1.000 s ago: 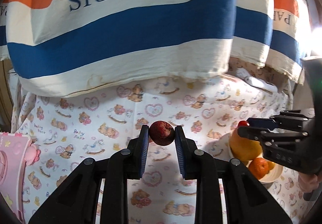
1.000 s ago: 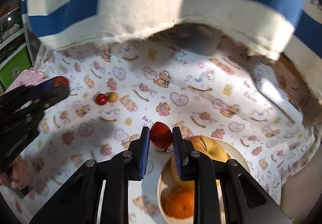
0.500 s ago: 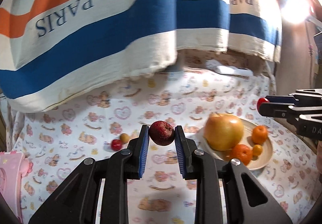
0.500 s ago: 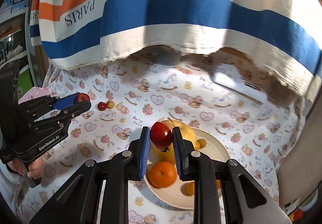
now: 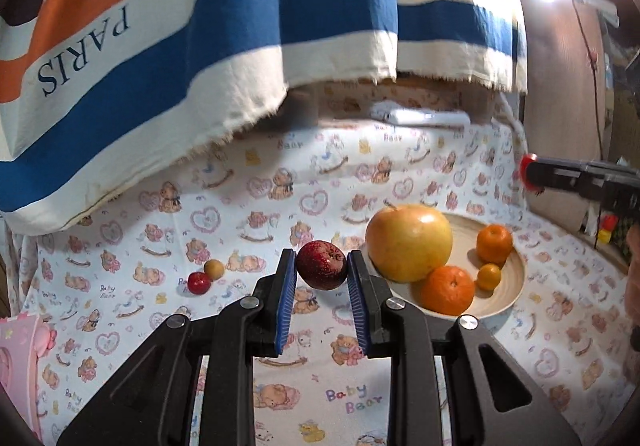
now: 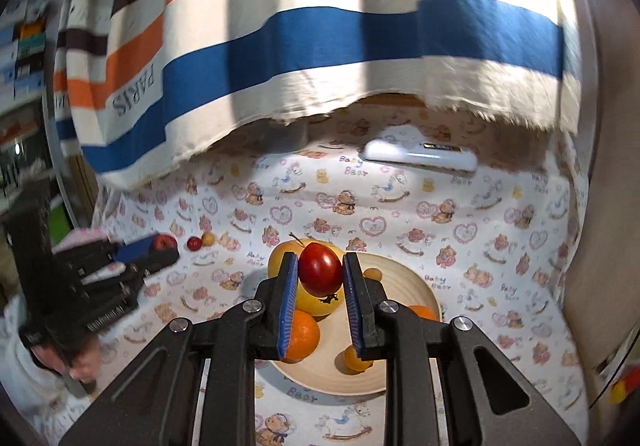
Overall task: Organize fruits
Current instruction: 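Carry the cherry tomato over the plate with the right tool while the left tool carries its fruit, then lower the cherry tomato and dark red fruit onto the plate and open both tools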
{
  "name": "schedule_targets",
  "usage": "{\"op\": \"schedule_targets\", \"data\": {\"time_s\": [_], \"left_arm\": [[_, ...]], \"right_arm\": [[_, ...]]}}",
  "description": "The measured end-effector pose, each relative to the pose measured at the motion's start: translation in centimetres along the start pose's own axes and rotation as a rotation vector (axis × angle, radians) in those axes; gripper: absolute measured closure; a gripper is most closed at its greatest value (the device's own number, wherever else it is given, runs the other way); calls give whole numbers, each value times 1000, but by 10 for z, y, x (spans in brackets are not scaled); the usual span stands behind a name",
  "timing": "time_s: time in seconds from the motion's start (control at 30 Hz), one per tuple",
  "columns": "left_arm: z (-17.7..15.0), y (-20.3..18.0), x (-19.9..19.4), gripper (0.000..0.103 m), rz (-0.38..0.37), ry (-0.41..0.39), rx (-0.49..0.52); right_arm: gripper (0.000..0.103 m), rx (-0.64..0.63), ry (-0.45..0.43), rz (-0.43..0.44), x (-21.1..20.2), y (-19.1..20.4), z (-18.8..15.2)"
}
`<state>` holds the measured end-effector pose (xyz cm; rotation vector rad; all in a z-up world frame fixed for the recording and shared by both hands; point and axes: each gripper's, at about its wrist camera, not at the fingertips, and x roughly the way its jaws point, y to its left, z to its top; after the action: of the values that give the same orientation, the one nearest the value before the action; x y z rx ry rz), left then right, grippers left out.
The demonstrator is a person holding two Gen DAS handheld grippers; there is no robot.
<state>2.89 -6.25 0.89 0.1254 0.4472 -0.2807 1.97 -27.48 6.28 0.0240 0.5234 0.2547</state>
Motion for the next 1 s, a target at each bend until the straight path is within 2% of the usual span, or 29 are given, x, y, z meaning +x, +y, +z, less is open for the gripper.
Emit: {"op": "schedule_targets", "data": {"time_s": [0.13, 0.2, 0.33, 0.53, 0.63, 0.7, 1.0], "left_arm": [[-1, -8, 0, 78, -7, 3, 28], [0, -15, -1, 78, -42, 17, 33], [0, -36, 8, 78, -148, 86, 61], [-4, -75, 15, 78, -191, 126, 162], [-4, -91, 18, 78, -178, 139, 196], [-4, -104, 22, 78, -181, 148, 230], [-1, -135, 38, 78, -208, 180, 245]], "right_arm": [[80, 27, 45, -33, 5, -10, -1], [80, 80, 100, 1, 12, -20, -3], [80, 124, 208, -27, 30, -32, -14], [80, 127, 307, -67, 45, -40, -29], [80, 114, 326, -119, 49, -41, -32], [80, 108, 336, -105, 49, -40, -33], [80, 187, 367, -70, 52, -58, -34]]}}
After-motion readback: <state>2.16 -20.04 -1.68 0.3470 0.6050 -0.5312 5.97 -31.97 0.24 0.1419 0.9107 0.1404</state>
